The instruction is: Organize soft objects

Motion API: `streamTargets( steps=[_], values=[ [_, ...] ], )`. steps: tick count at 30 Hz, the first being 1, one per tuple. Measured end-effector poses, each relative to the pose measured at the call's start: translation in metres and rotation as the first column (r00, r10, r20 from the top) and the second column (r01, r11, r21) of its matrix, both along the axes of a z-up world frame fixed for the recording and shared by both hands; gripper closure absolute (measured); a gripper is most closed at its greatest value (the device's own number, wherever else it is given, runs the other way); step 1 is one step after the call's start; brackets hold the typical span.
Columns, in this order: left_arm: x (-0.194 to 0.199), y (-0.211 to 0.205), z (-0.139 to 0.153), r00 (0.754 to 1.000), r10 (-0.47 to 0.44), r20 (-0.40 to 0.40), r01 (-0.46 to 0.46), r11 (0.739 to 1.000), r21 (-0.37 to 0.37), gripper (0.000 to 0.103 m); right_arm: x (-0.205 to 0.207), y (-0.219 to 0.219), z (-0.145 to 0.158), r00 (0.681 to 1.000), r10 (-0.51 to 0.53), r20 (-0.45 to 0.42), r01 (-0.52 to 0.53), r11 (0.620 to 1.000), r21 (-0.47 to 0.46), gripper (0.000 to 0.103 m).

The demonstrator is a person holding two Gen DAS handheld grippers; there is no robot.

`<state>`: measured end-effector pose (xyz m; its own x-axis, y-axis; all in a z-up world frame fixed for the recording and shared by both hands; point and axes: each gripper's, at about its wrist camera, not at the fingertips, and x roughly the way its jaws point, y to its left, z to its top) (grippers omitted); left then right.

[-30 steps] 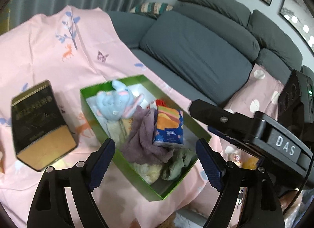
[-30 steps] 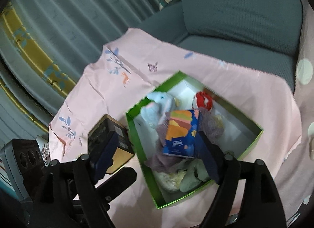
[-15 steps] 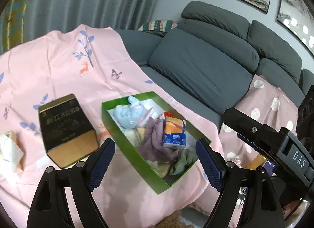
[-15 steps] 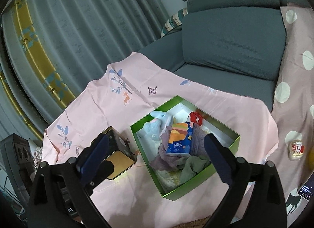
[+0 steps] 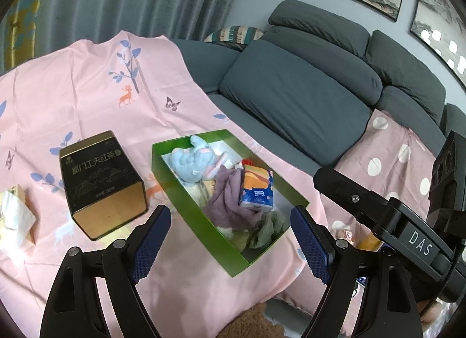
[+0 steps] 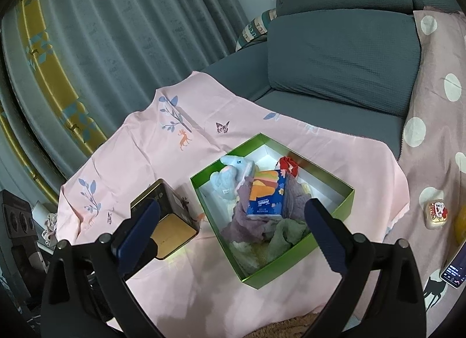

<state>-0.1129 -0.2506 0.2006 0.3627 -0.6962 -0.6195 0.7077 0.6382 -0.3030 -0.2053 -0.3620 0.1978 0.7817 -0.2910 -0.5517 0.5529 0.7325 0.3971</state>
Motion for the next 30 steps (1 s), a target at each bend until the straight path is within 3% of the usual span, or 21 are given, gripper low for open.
streamTargets(
  steps=[30],
  values=[
    [0.011, 0.013, -0.009, 0.999, 0.031, -0.026, -0.031, 1.000, 0.007, 0.018, 0.011, 0.009, -0.007, 1.000, 0.007, -0.027, -0.007, 1.000, 0.000, 0.003]
  ],
)
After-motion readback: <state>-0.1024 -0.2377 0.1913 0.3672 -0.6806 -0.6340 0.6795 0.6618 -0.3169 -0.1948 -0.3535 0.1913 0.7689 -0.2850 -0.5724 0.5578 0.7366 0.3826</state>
